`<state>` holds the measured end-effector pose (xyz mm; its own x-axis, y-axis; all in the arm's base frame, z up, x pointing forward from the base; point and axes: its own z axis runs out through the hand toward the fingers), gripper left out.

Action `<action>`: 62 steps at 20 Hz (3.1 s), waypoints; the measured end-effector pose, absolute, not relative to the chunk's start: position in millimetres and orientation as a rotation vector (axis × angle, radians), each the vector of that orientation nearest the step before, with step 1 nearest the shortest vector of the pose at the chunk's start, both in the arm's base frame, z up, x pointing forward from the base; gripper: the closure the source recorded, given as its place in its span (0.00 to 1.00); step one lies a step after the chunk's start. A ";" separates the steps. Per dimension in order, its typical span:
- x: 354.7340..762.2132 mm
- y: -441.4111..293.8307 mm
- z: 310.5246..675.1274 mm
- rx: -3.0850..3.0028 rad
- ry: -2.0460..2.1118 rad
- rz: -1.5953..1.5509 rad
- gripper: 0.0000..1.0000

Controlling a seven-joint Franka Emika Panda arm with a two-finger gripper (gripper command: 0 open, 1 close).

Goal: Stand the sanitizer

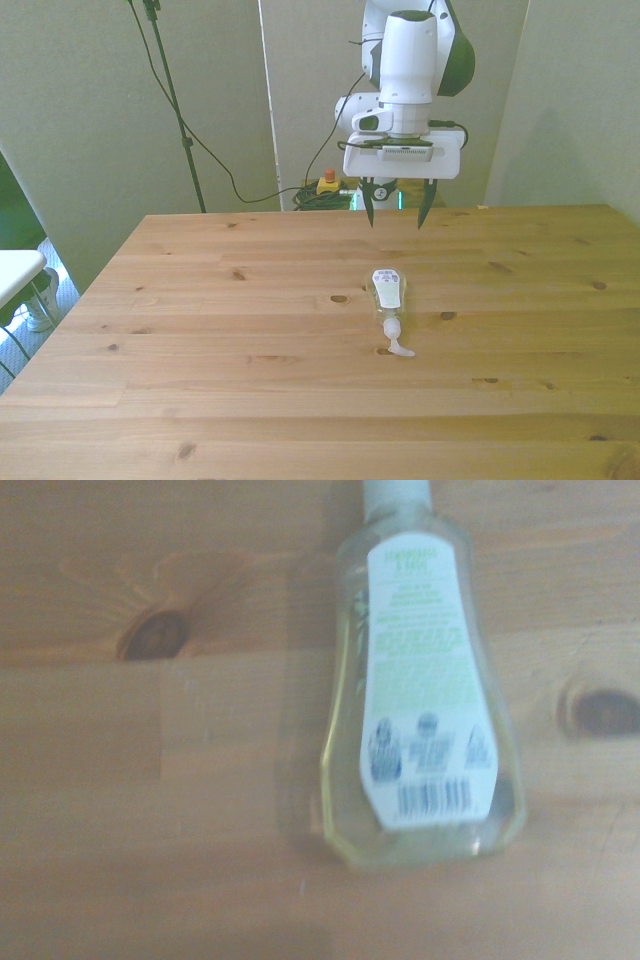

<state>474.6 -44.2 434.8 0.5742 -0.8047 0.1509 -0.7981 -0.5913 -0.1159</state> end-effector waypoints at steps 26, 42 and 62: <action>669.2 -79.2 358.1 -2.763 1.522 -0.266 1.00; 670.1 -89.2 352.5 -2.713 1.567 -0.211 1.00; 687.4 -100.0 369.0 -2.443 1.939 -0.314 1.00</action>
